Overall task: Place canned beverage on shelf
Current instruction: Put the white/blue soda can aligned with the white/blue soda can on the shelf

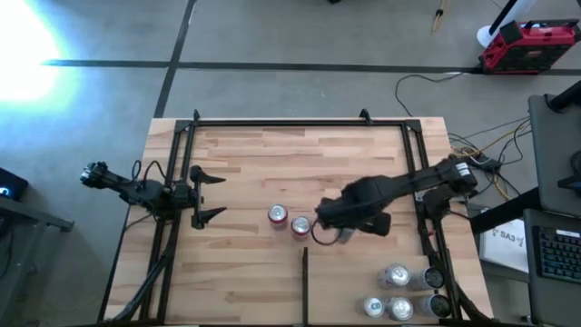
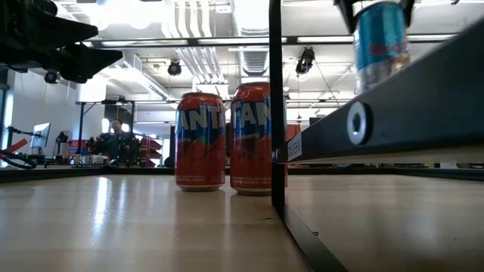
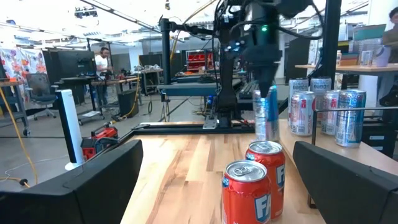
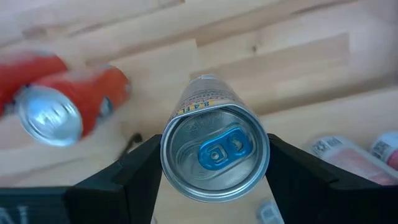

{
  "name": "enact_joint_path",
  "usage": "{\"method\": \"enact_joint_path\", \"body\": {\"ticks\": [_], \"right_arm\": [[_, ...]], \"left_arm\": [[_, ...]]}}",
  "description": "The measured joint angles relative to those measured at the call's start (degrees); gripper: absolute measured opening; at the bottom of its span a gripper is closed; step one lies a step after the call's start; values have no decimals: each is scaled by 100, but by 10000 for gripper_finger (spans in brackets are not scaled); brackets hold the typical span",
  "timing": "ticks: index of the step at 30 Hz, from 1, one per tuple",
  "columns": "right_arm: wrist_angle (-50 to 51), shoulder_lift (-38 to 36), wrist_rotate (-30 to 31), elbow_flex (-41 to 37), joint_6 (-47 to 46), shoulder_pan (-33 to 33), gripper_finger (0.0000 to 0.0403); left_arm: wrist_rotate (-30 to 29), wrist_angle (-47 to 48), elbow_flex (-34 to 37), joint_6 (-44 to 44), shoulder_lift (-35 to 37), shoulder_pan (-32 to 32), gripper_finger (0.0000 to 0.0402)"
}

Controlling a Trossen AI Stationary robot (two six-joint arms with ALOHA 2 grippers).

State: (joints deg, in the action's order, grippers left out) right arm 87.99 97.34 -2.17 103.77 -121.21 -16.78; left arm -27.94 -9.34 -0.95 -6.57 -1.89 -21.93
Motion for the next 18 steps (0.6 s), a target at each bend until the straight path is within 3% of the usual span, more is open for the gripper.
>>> {"method": "enact_joint_path", "body": {"ticks": [18], "right_arm": [[193, -221, 122, 0, -523, -1670, 237]], "left_arm": [[2, 2, 0, 0, 0, 0, 400]]}}
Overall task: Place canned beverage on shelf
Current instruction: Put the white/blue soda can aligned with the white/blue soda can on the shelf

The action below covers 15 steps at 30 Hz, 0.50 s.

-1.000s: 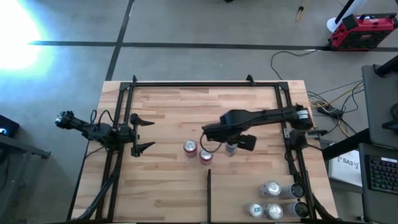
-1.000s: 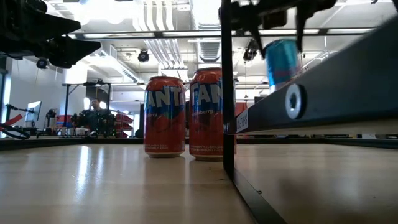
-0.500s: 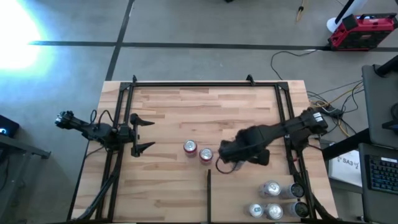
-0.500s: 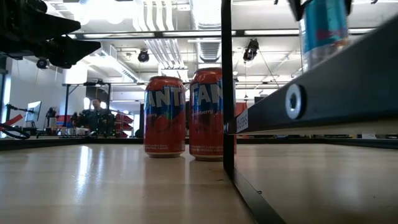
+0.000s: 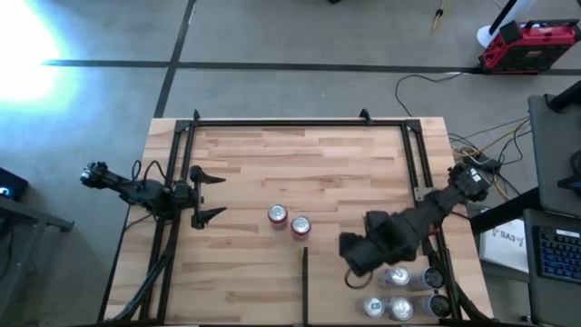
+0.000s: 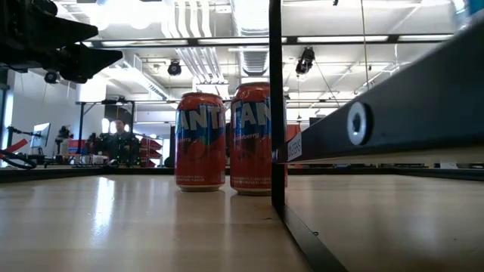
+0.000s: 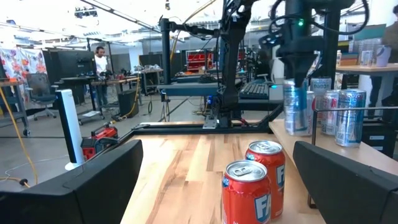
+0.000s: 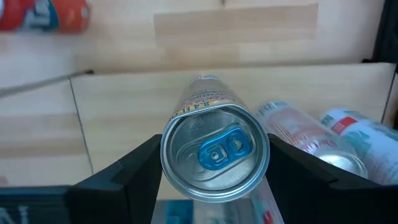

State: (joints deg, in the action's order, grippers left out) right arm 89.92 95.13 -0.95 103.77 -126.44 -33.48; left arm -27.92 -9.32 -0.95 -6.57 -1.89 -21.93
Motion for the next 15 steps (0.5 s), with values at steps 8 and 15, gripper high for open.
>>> {"method": "enact_joint_path", "body": {"ticks": [8, 15], "right_arm": [[-144, 39, 256, 0, -384, -634, 238], [-294, 302, 177, -15, -460, -752, 238]], "left_arm": [[-1, 0, 0, 0, 0, 2, 400], [-2, 3, -1, 1, 0, 2, 400]]}}
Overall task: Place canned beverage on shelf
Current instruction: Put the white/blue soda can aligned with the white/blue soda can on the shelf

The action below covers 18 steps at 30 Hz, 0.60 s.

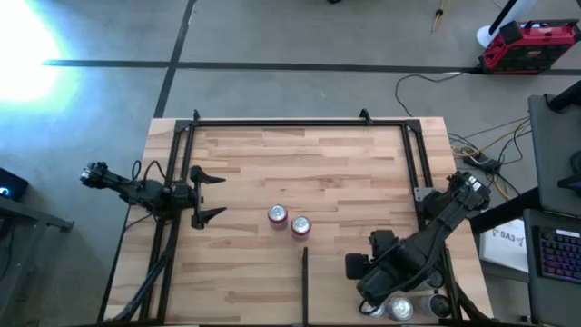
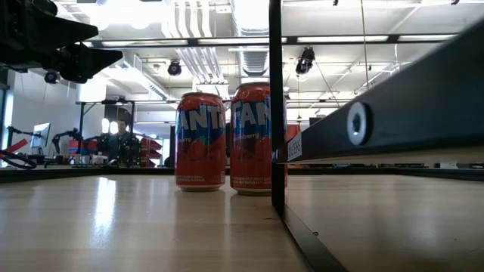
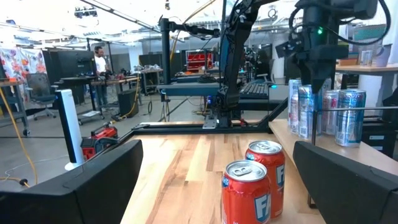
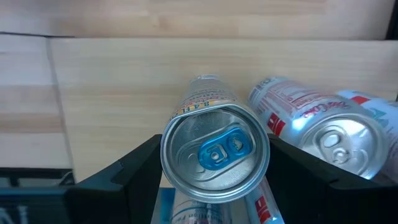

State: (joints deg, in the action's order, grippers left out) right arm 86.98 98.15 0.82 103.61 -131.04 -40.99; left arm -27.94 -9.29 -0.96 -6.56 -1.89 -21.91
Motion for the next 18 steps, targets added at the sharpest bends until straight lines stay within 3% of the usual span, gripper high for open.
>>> {"method": "enact_joint_path", "body": {"ticks": [18], "right_arm": [[-144, 100, -128, -2, -405, -204, 238]], "left_arm": [[2, 1, 1, -1, 0, -2, 400]]}}
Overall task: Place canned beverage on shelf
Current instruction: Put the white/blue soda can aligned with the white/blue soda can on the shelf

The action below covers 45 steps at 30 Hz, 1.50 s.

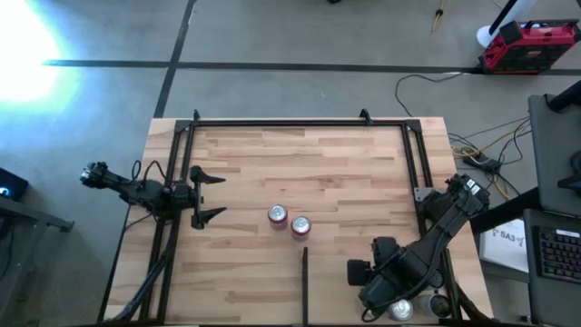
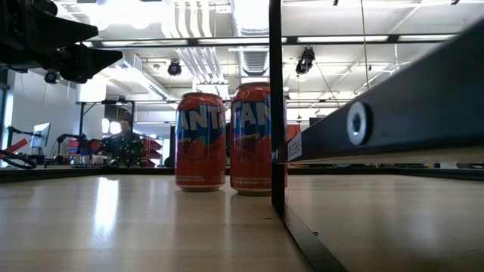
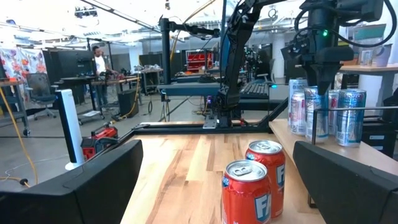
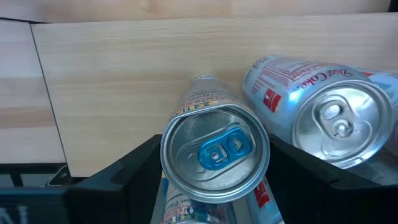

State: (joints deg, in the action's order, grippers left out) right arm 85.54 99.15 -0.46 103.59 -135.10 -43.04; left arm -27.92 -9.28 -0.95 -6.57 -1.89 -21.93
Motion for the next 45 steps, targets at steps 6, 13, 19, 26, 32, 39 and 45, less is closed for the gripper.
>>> {"method": "enact_joint_path", "body": {"ticks": [6, 13, 19, 26, 32, 39, 45], "right_arm": [[-115, 22, 49, -60, 7, 3, 241], [-186, 24, 70, -204, 8, 19, 239], [-199, 24, 252, -210, 110, 45, 239], [-234, 24, 226, -210, 158, 71, 240], [-251, 24, 200, -211, 179, 69, 241], [-274, 31, 31, -213, 222, 69, 260], [-250, 31, 19, -203, 217, 69, 274]], "left_arm": [[0, 2, 0, 0, 0, 2, 400], [0, 2, 0, 0, 0, 0, 400], [-2, 2, 0, 0, 0, 2, 400], [0, 2, 0, 0, 0, 2, 400], [-1, 0, 0, 1, 0, 1, 400], [-1, 1, 0, 1, 0, 0, 400], [-1, 2, 0, 2, 0, 1, 400]]}}
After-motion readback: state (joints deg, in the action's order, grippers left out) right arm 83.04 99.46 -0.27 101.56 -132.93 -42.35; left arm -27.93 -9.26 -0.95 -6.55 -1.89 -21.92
